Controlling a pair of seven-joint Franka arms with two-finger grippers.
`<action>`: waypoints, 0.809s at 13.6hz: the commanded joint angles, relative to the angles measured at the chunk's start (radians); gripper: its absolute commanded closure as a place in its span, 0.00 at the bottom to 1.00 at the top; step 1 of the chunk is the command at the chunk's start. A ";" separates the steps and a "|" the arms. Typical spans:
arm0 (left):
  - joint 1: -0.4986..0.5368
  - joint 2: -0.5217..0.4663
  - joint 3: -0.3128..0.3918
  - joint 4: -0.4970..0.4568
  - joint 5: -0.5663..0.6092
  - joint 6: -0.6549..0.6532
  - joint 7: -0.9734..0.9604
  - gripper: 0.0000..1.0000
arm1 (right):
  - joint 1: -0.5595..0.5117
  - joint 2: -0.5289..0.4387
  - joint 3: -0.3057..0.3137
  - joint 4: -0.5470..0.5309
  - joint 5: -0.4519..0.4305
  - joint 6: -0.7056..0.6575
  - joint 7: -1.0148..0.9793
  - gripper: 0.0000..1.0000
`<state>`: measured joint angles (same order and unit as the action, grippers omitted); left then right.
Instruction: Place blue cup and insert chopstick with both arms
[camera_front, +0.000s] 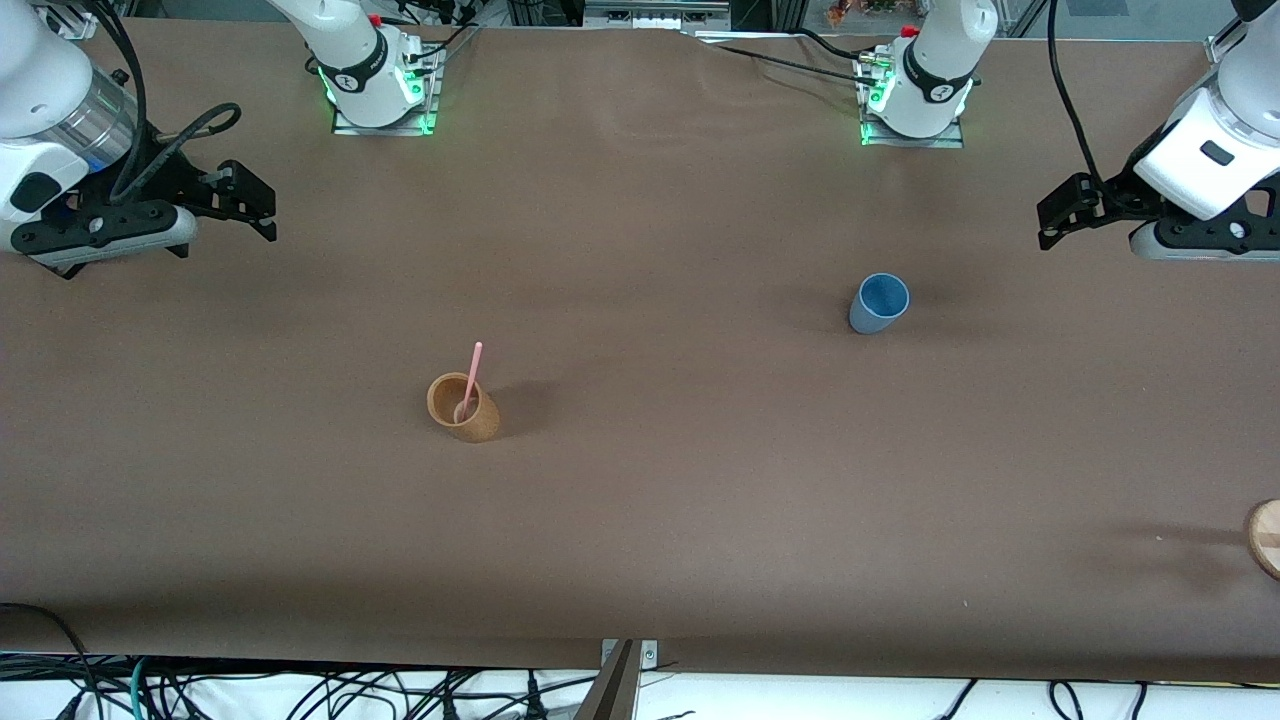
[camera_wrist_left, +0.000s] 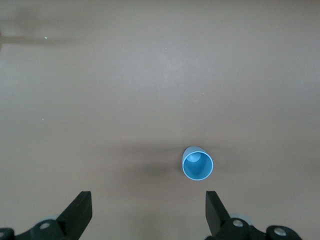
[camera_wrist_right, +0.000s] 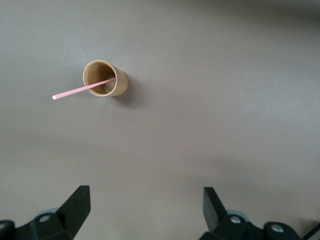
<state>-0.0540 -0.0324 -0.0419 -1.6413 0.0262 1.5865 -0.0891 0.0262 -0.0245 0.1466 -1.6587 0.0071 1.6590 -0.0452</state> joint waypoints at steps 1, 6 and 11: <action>-0.038 -0.006 0.043 -0.011 -0.026 0.015 0.011 0.00 | -0.003 -0.023 -0.002 0.002 0.005 -0.033 -0.010 0.00; -0.043 0.040 0.036 0.003 -0.025 0.010 0.012 0.00 | -0.003 -0.025 -0.001 -0.013 0.007 -0.012 -0.019 0.00; -0.033 0.051 0.039 0.044 -0.025 0.009 0.014 0.00 | -0.003 -0.028 0.004 -0.030 0.010 -0.010 -0.019 0.00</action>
<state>-0.0859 0.0098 -0.0143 -1.6377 0.0260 1.6052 -0.0892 0.0264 -0.0316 0.1469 -1.6685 0.0071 1.6492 -0.0460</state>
